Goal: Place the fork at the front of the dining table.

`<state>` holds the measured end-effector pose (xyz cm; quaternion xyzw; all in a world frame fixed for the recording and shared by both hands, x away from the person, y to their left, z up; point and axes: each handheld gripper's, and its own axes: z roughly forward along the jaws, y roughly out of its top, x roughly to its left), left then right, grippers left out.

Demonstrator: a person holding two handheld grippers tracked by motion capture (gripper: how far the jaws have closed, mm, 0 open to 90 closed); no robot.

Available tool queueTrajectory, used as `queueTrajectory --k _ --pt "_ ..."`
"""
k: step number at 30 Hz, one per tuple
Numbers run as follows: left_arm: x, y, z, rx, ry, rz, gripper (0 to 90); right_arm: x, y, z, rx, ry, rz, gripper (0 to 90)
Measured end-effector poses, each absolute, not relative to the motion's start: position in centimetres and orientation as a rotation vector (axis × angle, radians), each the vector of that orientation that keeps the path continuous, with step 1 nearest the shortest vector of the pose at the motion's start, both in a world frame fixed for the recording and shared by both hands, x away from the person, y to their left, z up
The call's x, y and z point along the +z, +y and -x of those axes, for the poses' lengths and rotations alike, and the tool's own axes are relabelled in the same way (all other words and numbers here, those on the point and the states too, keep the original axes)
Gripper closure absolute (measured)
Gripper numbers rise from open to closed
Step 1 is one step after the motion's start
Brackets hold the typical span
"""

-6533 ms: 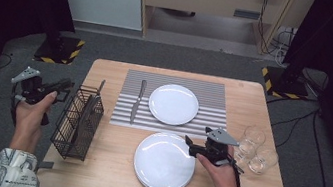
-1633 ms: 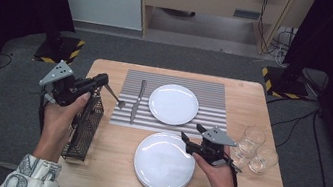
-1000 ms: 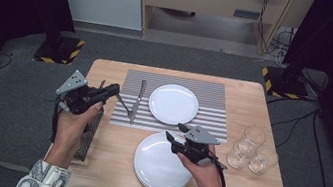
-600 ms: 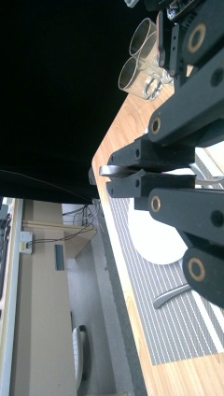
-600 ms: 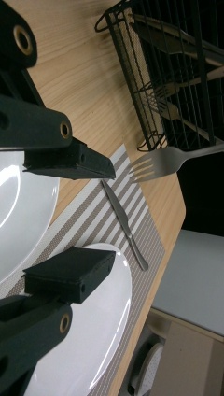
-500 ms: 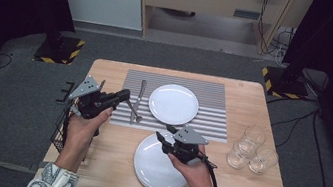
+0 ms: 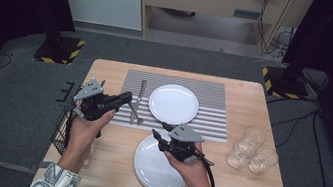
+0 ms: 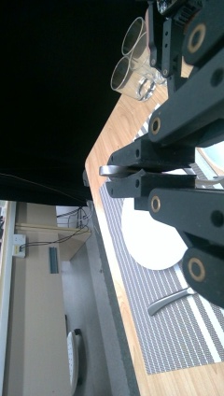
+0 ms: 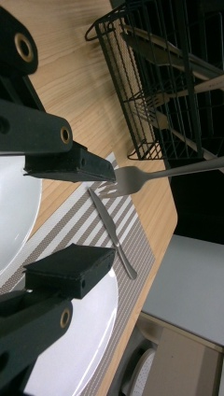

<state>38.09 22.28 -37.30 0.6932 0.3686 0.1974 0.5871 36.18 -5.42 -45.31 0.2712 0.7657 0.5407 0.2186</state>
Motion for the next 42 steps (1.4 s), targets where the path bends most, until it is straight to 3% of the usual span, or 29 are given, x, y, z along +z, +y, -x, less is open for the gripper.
queueTrajectory --k 42 --pt "-38.1 21.1 -38.2 0.427 0.866 -1.647 86.2 -45.1 0.4 -38.5 1.498 2.150 -0.676 68.1"
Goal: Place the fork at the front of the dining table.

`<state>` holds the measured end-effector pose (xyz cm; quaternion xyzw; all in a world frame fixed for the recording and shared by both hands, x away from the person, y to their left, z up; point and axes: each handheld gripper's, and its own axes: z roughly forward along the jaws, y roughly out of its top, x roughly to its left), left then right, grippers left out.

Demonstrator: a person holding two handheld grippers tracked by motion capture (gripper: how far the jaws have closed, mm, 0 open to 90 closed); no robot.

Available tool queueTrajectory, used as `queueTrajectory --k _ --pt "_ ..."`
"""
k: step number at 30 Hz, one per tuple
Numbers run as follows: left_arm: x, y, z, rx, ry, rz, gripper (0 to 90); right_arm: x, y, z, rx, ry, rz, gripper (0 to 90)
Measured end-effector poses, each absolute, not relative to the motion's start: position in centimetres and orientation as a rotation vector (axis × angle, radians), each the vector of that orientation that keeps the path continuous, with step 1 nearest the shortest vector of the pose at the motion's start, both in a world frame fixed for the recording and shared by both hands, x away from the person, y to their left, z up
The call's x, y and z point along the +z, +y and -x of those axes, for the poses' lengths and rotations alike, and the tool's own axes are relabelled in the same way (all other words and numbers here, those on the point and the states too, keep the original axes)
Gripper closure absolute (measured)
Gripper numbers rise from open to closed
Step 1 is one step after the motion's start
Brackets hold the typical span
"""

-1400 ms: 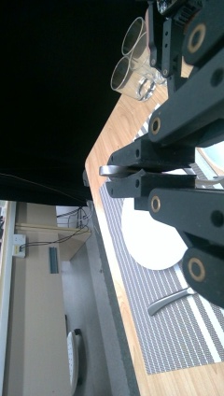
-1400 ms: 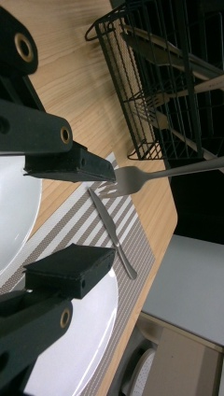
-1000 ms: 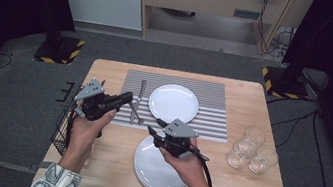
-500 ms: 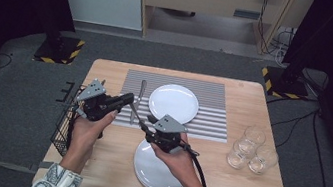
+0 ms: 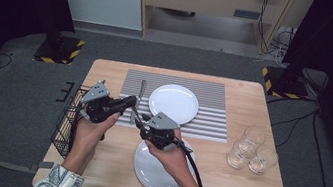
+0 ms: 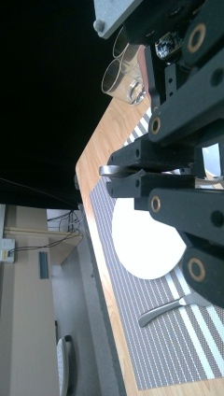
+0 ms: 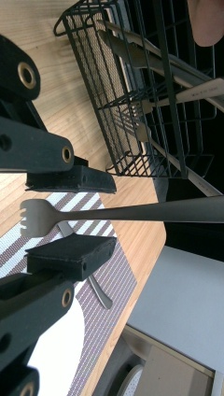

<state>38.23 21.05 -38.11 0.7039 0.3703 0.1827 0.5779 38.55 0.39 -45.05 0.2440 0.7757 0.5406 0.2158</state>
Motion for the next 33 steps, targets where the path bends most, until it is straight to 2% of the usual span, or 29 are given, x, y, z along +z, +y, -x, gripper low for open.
queueTrajectory --k 22,33 --pt "-38.20 20.68 -38.10 0.419 0.863 -1.656 86.2 -44.92 1.10 -38.74 1.501 2.145 -0.653 82.7" --pt "-38.31 20.78 -38.15 0.410 0.859 -1.657 86.1 -44.92 1.05 -38.74 1.504 2.165 -0.640 84.1"
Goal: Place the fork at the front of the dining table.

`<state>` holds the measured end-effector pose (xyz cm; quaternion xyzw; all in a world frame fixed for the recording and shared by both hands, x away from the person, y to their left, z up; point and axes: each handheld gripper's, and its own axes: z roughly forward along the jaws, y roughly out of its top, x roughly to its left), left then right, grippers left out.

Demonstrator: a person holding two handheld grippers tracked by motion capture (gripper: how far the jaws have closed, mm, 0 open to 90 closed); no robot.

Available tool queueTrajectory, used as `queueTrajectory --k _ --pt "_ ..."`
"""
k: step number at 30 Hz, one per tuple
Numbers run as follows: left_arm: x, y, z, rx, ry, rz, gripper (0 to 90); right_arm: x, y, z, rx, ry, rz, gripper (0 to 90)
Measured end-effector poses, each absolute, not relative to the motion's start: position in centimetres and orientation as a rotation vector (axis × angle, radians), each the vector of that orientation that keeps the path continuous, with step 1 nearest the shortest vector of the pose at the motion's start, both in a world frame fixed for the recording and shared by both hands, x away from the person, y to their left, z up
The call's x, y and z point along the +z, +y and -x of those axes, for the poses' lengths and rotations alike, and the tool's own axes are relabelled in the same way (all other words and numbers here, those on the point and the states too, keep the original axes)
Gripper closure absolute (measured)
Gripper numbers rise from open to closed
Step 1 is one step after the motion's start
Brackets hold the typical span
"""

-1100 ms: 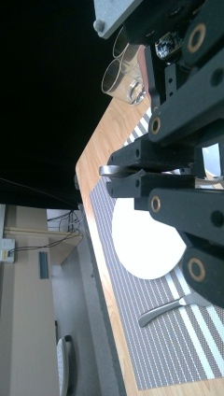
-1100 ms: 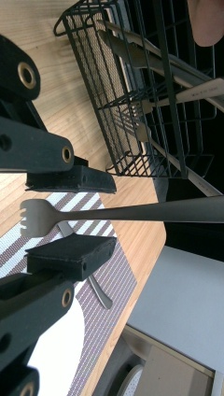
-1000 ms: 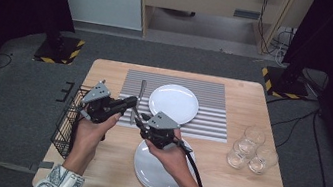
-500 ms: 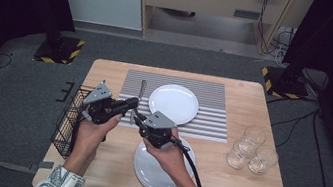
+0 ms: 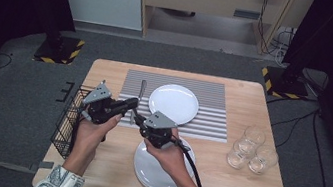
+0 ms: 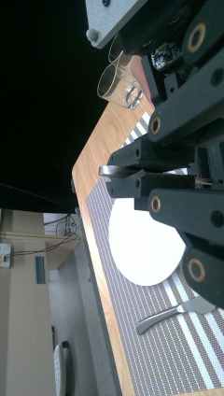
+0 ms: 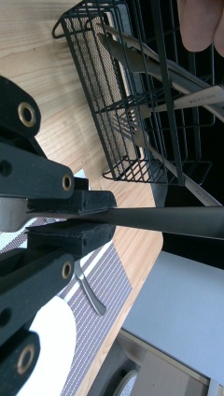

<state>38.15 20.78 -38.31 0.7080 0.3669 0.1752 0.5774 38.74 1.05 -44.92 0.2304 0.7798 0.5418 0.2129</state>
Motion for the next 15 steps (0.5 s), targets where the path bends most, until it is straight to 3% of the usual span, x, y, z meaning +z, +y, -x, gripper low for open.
queueTrajectory --k 15 --pt "-38.41 20.93 -38.12 0.415 0.819 -1.663 78.4 -44.77 0.65 -39.02 1.545 2.170 -0.656 84.2"
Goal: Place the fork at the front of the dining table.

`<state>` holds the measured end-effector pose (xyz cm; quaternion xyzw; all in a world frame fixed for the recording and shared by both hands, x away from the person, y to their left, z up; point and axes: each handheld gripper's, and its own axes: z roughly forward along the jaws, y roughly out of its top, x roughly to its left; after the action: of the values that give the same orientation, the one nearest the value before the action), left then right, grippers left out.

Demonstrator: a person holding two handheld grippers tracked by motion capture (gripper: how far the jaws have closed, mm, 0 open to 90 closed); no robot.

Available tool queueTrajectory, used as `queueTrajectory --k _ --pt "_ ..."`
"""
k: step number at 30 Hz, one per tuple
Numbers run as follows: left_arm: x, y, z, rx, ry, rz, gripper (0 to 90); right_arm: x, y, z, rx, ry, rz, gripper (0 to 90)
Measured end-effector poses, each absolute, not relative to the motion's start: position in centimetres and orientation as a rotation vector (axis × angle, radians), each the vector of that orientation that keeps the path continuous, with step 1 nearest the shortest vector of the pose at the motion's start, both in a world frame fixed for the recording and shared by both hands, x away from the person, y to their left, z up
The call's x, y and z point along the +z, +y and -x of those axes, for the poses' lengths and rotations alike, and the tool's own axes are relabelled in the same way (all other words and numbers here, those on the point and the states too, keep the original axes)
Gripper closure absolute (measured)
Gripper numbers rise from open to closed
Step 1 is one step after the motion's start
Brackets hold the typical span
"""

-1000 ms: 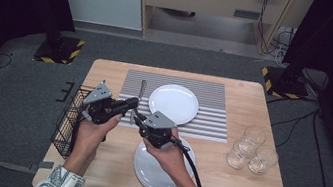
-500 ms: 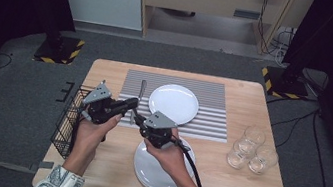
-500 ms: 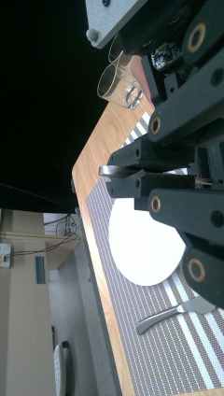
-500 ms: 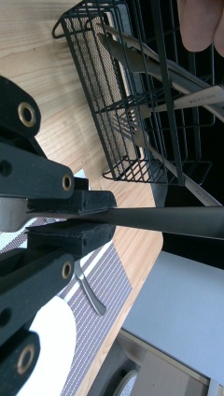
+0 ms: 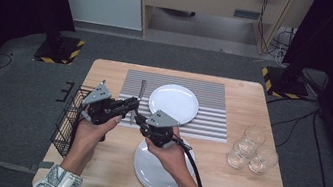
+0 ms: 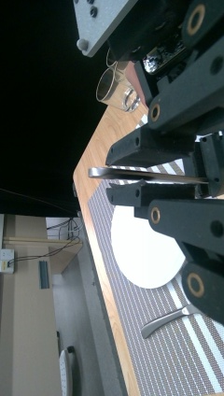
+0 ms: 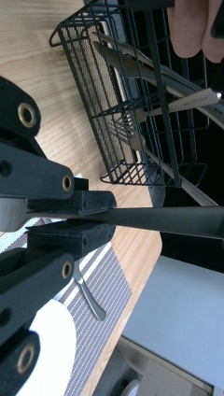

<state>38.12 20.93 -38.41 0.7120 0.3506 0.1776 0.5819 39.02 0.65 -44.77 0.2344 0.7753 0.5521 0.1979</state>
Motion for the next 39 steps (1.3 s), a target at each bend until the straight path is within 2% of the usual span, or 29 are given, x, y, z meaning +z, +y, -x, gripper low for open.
queueTrajectory --k 27,35,39 --pt "-38.5 20.7 -38.1 0.392 0.755 -1.664 75.8 -44.0 -0.8 -39.3 1.596 2.174 -0.662 84.3" --pt "-38.4 20.5 -38.0 0.395 0.740 -1.657 77.2 -44.1 -0.5 -39.1 1.601 2.187 -0.644 84.3" --pt "-38.3 20.5 -38.0 0.392 0.741 -1.665 82.3 -44.1 -0.5 -39.0 1.603 2.189 -0.640 84.2"
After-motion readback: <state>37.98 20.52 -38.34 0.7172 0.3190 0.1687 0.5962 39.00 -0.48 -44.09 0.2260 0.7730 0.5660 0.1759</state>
